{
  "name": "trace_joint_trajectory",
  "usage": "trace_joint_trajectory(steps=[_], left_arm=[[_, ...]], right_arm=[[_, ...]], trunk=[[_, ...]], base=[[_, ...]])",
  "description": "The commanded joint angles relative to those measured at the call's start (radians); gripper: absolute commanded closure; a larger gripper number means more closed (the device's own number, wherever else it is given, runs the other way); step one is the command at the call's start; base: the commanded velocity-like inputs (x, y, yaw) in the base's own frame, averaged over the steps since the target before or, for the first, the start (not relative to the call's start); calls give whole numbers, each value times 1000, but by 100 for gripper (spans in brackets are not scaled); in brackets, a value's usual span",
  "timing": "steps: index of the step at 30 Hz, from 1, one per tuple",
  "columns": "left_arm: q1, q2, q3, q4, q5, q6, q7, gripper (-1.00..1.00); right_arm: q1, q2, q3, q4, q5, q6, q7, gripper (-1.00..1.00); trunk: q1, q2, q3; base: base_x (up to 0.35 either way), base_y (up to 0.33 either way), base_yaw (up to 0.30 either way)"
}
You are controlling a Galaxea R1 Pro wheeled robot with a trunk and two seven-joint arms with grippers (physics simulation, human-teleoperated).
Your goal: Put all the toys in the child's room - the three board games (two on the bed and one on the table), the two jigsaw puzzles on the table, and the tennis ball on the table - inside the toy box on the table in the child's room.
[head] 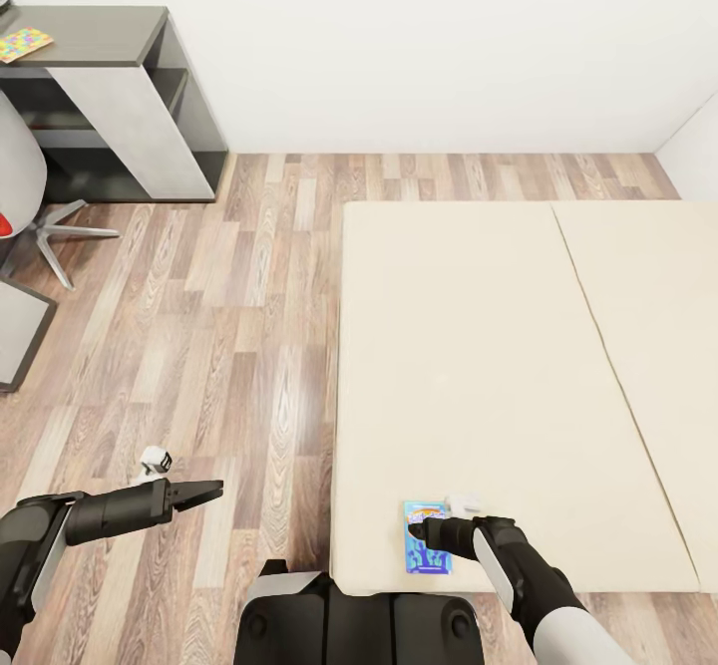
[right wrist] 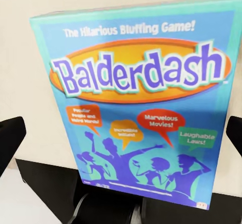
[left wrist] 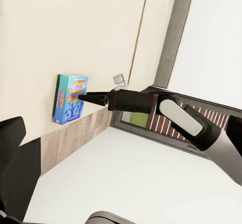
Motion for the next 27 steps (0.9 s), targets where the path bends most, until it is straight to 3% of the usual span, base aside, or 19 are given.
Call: trace_joint_trajectory(steps=[1,15,27], left_arm=[[0,0,0,0,-1,10,-4,-100],[0,0,0,0,-1,11,-4,-100],[0,0,0,0,-1,11,-4,-100]], right_arm=[[0,0,1,-2,-10,6,-3,-100],[0,0,1,-2,-10,6,-2,-100],[0,0,1,-2,-10,6,-2,-100]], trunk=[[1,-1,-1],[1,-1,-1],[1,-1,-1]], base=[[0,0,0],[0,1,0],[0,84,0]])
